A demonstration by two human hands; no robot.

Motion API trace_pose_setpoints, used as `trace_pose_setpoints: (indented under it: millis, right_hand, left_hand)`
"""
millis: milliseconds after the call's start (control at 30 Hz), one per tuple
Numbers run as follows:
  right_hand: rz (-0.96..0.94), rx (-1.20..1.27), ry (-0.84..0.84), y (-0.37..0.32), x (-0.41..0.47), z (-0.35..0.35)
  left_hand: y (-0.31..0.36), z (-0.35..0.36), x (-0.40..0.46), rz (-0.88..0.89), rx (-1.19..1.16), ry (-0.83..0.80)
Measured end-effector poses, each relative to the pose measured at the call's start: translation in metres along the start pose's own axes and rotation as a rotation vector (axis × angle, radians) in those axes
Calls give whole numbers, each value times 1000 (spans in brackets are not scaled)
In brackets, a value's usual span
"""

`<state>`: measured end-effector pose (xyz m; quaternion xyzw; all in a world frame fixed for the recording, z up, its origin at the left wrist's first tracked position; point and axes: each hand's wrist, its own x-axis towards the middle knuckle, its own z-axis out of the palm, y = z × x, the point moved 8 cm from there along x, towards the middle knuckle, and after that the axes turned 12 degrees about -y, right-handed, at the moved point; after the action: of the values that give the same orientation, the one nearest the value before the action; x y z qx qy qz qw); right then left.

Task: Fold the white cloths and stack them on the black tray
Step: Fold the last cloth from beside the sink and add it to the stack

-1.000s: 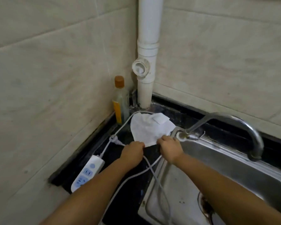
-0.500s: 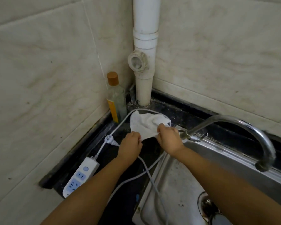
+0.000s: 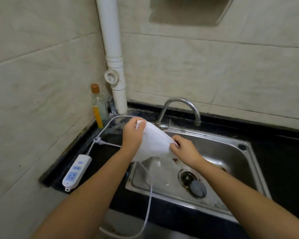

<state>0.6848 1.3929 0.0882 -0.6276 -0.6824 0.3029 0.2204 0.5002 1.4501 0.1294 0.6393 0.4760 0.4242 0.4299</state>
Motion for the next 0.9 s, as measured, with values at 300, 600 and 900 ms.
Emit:
trace_pose_setpoints:
  millis: [300,600,900]
  right_hand:
    - [255,304,266,115,-196,-111]
    - [424,399,617,262,-357,-270]
    - [408,502,731,385,-436,-392]
  left_hand:
    - [33,160,-47,-121,-148,-309]
    - [109,411,-82,-37,-90,-641]
    - [148,582,-102,-144,-287,-623]
